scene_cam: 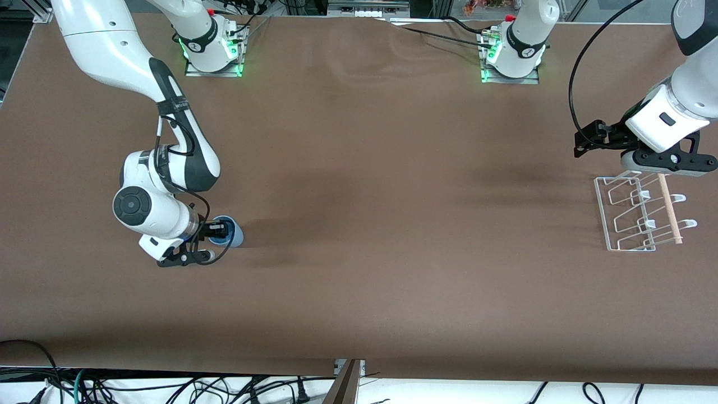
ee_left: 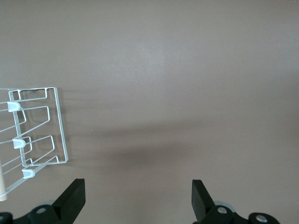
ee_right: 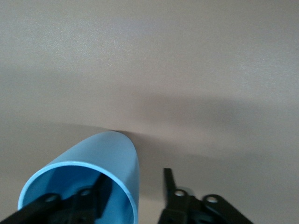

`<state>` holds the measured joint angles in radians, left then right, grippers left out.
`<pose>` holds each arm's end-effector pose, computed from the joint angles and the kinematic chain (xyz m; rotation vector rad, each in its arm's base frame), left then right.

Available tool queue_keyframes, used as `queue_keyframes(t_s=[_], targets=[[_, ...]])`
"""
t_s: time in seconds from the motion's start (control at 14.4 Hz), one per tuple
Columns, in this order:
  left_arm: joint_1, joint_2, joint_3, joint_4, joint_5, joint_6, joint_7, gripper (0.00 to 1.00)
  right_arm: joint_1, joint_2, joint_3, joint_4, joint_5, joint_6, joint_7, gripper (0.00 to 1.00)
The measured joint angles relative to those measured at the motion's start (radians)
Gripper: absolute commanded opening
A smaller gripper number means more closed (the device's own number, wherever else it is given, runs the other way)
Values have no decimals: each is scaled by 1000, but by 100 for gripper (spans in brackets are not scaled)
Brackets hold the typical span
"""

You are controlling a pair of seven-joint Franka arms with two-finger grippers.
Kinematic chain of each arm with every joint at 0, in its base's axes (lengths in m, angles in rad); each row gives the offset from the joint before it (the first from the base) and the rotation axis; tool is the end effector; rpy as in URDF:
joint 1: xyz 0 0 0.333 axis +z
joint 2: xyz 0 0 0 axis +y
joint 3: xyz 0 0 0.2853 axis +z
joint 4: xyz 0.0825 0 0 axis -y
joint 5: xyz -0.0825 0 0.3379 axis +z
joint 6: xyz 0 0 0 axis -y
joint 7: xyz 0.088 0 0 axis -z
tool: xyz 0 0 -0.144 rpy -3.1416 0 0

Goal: Transfer cup to left arm and place on rack
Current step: 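Reach the right gripper down and grasp the blue cup's base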

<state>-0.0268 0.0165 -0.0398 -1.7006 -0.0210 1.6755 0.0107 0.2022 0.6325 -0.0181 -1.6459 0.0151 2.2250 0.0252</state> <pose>0.5141 -0.0370 0.5018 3.1184 -0.1165 -0.0658 0.6149 0.1163 0.2090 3.1267 0.2390 -0.0832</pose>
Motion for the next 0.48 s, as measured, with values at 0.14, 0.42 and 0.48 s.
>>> queue_keyframes(t_s=[0.14,0.42,0.48], targets=[[0,0,0,0,0,0,0,100,0,2,0,0,0,0,1,0],[0,0,0,0,0,0,0,100,0,4,0,7,1,1,23,0],[0,0,0,0,0,0,0,100,0,4,-1,13,1,1,38,0]])
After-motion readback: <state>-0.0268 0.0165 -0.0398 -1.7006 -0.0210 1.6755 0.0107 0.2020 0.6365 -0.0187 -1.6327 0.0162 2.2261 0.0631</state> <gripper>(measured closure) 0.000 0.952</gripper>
